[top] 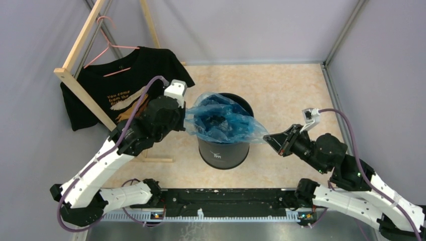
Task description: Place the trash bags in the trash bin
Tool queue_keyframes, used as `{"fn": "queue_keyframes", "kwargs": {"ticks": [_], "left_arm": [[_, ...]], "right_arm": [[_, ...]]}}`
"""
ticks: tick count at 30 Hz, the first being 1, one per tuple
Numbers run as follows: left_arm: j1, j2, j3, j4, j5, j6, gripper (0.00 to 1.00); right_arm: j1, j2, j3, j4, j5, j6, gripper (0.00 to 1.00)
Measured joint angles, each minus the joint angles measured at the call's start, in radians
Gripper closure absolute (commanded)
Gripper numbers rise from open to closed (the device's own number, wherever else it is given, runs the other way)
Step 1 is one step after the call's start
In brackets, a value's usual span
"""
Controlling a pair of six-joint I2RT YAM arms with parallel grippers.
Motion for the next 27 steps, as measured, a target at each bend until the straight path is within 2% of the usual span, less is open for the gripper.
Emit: {"fn": "queue_keyframes", "kwargs": {"ticks": [8, 17, 21, 27], "left_arm": [[0.018, 0.032, -0.01, -0.013, -0.052, 0.013, 1.0], [0.025, 0.013, -0.1, -0.022, -0.045, -0.032, 1.0], [0.026, -0.023, -0.151, -0.002, -0.018, -0.048, 0.96], [0.026, -0.035, -0.221, 0.057, -0.014, -0.072, 0.92]], "right_arm": [[0.0, -0.013, 0.026, -0.072, 0.017, 0.002, 1.0], [0.0, -0.13, -0.023, -0.153, 0.043, 0.037, 1.0], [0.0, -0.158, -0.094, -0.129, 0.035, 0.054, 1.0], [0.0, -0.108, -0.238, -0.076, 0.016, 0.052, 1.0]]}}
